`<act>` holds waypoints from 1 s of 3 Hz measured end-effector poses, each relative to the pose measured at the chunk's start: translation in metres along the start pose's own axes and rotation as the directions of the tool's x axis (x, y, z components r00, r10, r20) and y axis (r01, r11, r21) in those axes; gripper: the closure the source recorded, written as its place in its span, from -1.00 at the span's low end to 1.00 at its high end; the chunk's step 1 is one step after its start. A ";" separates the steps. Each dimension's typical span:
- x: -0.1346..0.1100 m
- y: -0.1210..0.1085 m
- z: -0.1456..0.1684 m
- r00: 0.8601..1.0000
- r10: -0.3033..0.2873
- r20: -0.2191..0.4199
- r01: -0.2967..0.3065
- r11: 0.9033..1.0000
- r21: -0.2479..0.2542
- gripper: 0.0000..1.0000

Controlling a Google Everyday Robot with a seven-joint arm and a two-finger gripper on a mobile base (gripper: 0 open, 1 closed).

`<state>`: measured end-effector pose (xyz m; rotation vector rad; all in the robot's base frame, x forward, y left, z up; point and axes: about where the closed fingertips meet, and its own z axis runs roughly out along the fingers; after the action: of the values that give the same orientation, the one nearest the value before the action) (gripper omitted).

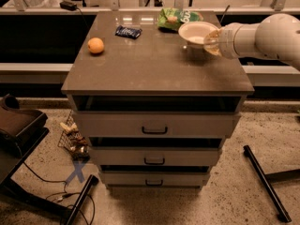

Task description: Move paper bowl near orange

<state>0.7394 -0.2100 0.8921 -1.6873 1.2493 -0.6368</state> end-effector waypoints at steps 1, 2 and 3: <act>0.000 0.000 0.000 1.000 0.000 0.000 0.000 1.000 0.000 1.00; -0.025 -0.017 0.004 0.996 -0.054 0.072 0.054 0.999 -0.003 1.00; -0.080 -0.039 0.011 0.963 -0.124 0.240 0.125 0.992 0.008 1.00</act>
Offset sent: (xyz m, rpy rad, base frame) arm 0.0047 0.0787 0.0541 -0.0451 -0.0376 0.2896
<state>0.7384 -0.1292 0.9300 -1.8001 0.9814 -0.4852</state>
